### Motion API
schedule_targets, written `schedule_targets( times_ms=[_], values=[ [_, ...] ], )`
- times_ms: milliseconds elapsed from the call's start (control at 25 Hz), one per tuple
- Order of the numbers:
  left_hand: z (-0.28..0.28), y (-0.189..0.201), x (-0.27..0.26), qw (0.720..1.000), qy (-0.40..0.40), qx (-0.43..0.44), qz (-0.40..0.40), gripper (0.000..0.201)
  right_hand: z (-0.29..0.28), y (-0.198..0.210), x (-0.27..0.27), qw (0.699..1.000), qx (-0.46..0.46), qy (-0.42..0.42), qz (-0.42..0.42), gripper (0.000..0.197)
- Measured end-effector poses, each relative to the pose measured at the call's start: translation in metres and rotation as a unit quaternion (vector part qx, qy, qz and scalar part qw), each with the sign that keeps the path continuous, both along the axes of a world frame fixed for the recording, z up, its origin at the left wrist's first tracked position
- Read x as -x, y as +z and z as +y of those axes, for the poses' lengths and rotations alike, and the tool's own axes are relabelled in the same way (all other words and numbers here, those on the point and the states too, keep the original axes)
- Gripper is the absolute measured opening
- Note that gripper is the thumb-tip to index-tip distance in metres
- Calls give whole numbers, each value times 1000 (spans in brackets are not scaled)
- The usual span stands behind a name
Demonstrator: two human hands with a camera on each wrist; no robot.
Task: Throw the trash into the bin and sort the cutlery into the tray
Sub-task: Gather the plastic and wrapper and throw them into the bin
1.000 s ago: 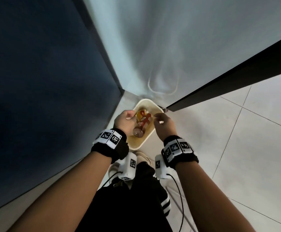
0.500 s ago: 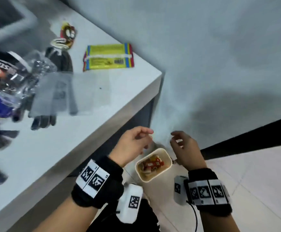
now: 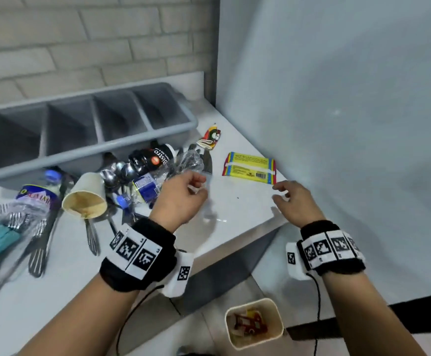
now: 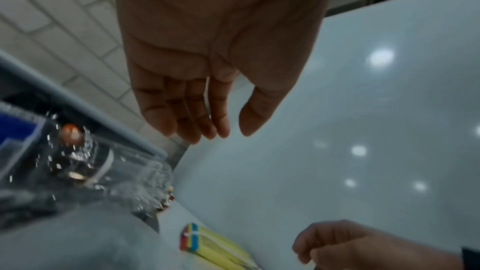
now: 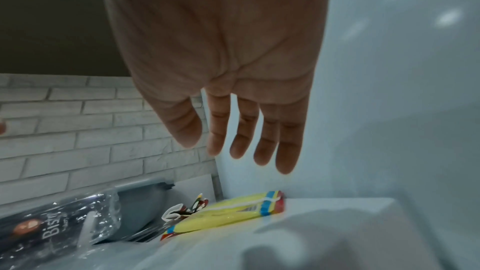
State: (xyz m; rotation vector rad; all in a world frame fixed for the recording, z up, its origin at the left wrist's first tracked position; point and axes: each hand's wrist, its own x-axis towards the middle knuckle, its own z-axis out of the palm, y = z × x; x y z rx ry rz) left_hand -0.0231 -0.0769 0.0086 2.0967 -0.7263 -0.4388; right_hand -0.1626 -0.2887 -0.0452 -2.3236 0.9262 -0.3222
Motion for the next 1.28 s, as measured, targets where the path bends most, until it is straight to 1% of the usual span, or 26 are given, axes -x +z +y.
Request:
schedule_targets(
  times_ms=[80, 120, 200, 280, 360, 480, 560, 680, 760, 840, 920, 1000, 1040, 1080, 1120, 1200, 1280],
  values=[
    [-3, 4, -18, 995, 12, -58, -79, 32, -8, 1, -30, 1000, 24, 9, 13, 30],
    [-5, 3, -28, 989, 20, -92, -113, 37, -11, 1, -43, 999, 41, 15, 22, 32],
    [-9, 0, -43, 970, 39, -182, -156, 51, -19, -2, -61, 996, 64, 27, 55, 38],
    [-9, -4, -56, 945, 54, -278, -164, 63, -29, -10, -76, 990, 85, 39, 106, 44],
    [-9, -9, -68, 927, 55, -335, -159, 68, -37, -19, -87, 981, 112, 48, 151, 46],
    [-9, -18, -81, 913, 29, -377, -155, 76, -42, -29, -92, 969, 110, 27, 218, 54],
    [-8, -24, -88, 902, 17, -396, -171, 79, -42, -30, -96, 960, 112, 11, 255, 56],
    [-4, -30, -95, 904, 16, -382, -192, 75, -42, -26, -101, 958, 121, 2, 262, 51],
    [-1, -32, -99, 906, 15, -368, -206, 74, -45, -25, -106, 956, 95, 5, 277, 56],
    [2, -31, -101, 912, 22, -354, -207, 73, -46, -26, -109, 955, 73, -7, 287, 69],
    [3, -27, -102, 923, 31, -333, -193, 74, -47, -27, -110, 961, 58, -28, 269, 85],
    [5, -23, -102, 933, 25, -305, -187, 78, -49, -27, -107, 976, 28, -56, 211, 104],
    [5, -21, -101, 938, 21, -291, -187, 80, -48, -27, -105, 981, 9, -73, 181, 110],
    [5, -18, -101, 944, 16, -275, -185, 80, -48, -26, -103, 984, -2, -88, 157, 111],
    [5, -16, -98, 950, 7, -260, -175, 79, -47, -25, -100, 985, -5, -99, 141, 105],
    [4, -9, -93, 960, -17, -234, -155, 78, -43, -21, -95, 988, -7, -115, 100, 83],
    [0, -2, -85, 968, -46, -202, -141, 78, -36, -13, -85, 990, -13, -140, 13, 64]
  ],
)
